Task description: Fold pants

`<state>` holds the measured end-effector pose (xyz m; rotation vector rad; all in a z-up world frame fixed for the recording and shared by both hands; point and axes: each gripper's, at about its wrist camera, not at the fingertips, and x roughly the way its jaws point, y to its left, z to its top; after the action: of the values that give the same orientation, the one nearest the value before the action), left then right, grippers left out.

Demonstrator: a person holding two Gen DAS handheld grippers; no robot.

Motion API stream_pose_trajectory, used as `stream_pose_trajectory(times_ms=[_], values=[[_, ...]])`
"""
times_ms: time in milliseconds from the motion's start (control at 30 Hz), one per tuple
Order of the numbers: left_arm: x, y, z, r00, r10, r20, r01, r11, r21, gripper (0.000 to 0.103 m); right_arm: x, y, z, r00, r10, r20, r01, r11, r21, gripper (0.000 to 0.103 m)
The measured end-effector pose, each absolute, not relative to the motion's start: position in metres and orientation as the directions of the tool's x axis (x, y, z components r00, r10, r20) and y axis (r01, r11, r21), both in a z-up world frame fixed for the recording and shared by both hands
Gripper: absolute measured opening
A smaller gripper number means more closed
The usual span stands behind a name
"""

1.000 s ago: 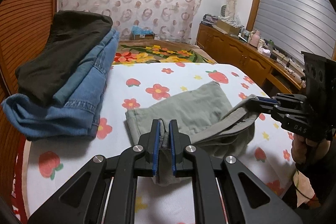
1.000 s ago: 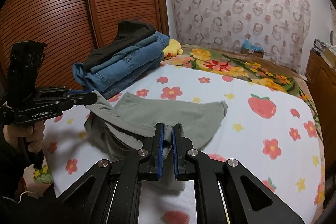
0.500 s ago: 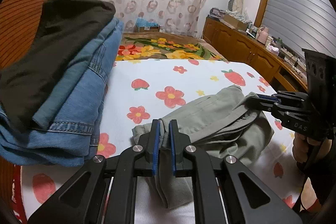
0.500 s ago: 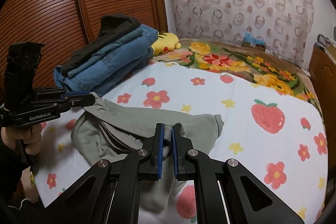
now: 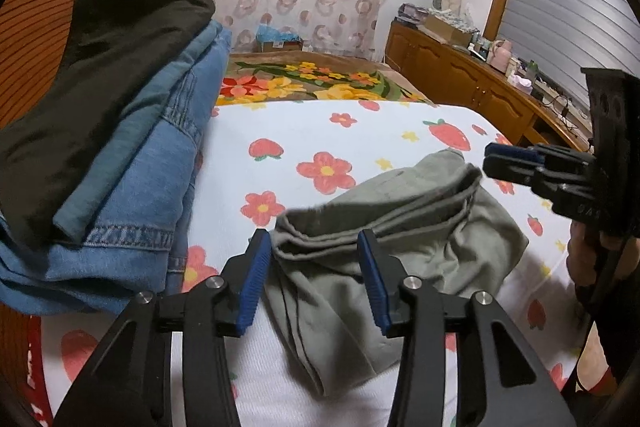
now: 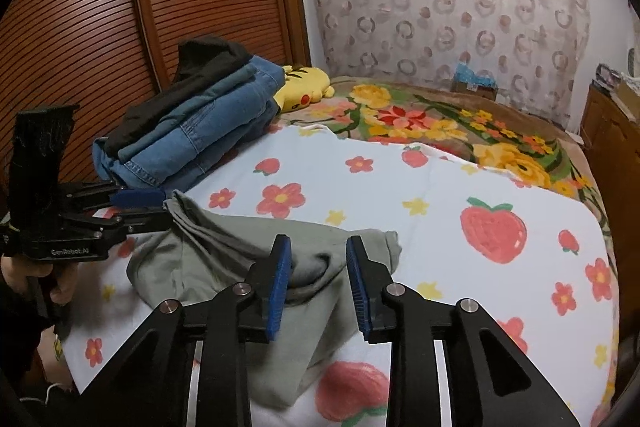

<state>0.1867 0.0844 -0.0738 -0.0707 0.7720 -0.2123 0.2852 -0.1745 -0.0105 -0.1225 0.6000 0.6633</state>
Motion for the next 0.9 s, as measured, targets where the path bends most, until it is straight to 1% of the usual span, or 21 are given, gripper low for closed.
stream_pose_trajectory(times_ms=[33,67,100,400,633,667,700,733,767,800,900], values=[[0.187,0.085,-0.075,0.695,-0.214,-0.686,0.162,0.977,-0.141,0.046,0.285,-0.176,-0.011,0.623,0.543,-0.562,-0.612,0.786,0.081,0.033],[0.187,0.086,-0.076,0.693,-0.213,-0.689,0.16,0.977,-0.141,0.046,0.285,-0.177,-0.013,0.616,0.544,-0.569,-0.615,0.784,0.084,0.037],[0.188,0.087,-0.078,0.689,-0.21,-0.694,0.156,0.978,-0.141,0.046,0.285,-0.177,-0.015,0.606,0.546,-0.578,-0.62,0.779,0.086,0.039],[0.198,0.086,-0.093,0.656,-0.218,-0.723,0.161,0.976,-0.148,0.046,0.3,-0.169,-0.031,0.555,0.525,-0.646,-0.636,0.767,0.077,0.04],[0.206,0.087,-0.093,0.649,-0.219,-0.729,0.165,0.975,-0.146,0.044,0.309,-0.174,-0.028,0.524,0.542,-0.657,-0.652,0.752,0.1,0.04],[0.206,0.087,-0.092,0.649,-0.217,-0.729,0.164,0.976,-0.144,0.044,0.31,-0.174,-0.03,0.519,0.547,-0.657,-0.654,0.749,0.107,0.034],[0.207,0.086,-0.092,0.649,-0.213,-0.73,0.162,0.977,-0.141,0.044,0.311,-0.175,-0.03,0.513,0.554,-0.656,-0.658,0.744,0.115,0.023],[0.207,0.087,-0.092,0.65,-0.211,-0.73,0.161,0.977,-0.139,0.044,0.312,-0.176,-0.029,0.505,0.563,-0.654,-0.663,0.738,0.124,0.02],[0.207,0.087,-0.092,0.649,-0.209,-0.731,0.161,0.977,-0.137,0.044,0.312,-0.177,-0.03,0.504,0.569,-0.65,-0.665,0.736,0.129,0.012],[0.207,0.087,-0.092,0.649,-0.207,-0.732,0.159,0.978,-0.135,0.044,0.311,-0.178,-0.029,0.507,0.575,-0.642,-0.666,0.735,0.132,0.009],[0.205,0.088,-0.092,0.648,-0.197,-0.735,0.15,0.98,-0.13,0.044,0.309,-0.184,-0.023,0.562,0.57,-0.599,-0.637,0.76,0.125,0.007]])
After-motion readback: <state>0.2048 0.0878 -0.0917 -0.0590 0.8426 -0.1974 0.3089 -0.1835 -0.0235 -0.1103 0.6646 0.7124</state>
